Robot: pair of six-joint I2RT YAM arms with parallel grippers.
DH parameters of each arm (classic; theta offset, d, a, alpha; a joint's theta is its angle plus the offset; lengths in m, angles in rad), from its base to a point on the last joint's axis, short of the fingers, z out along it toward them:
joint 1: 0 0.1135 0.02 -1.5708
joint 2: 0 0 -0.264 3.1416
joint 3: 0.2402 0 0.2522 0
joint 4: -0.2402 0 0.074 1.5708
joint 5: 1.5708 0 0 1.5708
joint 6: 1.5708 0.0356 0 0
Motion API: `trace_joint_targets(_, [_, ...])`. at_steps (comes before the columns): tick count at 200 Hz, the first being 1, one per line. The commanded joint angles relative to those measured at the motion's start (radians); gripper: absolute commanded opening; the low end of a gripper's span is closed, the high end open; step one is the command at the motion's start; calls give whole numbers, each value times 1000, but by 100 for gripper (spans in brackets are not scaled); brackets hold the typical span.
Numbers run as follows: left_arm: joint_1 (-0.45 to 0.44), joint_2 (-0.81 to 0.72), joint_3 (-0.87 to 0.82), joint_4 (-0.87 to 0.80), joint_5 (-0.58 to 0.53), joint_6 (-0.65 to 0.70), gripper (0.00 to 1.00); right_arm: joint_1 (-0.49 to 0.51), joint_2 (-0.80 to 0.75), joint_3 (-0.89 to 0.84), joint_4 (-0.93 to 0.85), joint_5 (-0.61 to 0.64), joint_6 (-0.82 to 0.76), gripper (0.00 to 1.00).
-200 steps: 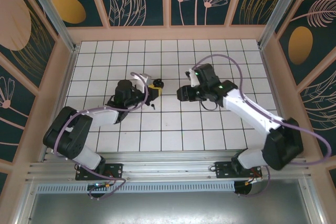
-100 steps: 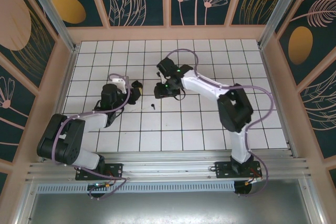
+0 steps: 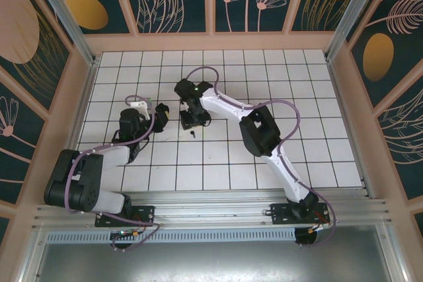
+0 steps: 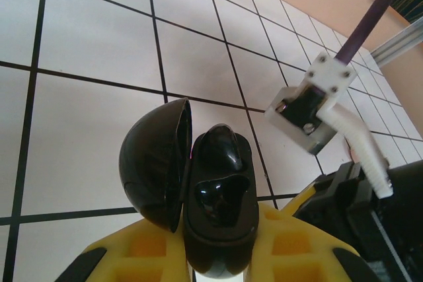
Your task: Insert the wireless bluetooth earbuds into the charging case
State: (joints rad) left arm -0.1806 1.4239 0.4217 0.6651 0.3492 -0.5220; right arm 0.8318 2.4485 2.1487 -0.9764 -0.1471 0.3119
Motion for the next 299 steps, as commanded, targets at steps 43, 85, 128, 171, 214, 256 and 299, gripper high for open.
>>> trace_joint_targets(43, [12, -26, -17, -2, -9, -4, 13, 18, 52, 57, -109, 30, -18, 35])
trace_joint_targets(85, [12, -30, -19, -2, -4, -3, 13, 26, 52, 46, -128, 38, -13, 34])
trace_joint_targets(128, [13, -39, -22, -2, -6, 1, 13, 39, 45, 47, -136, 24, -7, 34])
trace_joint_targets(171, [13, -34, -27, 14, 1, -4, 13, 46, 32, 19, -139, 37, 3, 34])
trace_joint_targets(214, [12, -43, -34, 15, 1, -1, 13, 46, 43, 13, -126, 30, 4, 29])
trace_joint_targets(256, [13, -51, -34, 10, -4, 4, 13, 47, 37, -3, -133, 33, 13, 29])
trace_joint_targets(299, [12, -49, -30, 13, 1, 5, 13, 47, 32, -26, -117, 48, 17, 25])
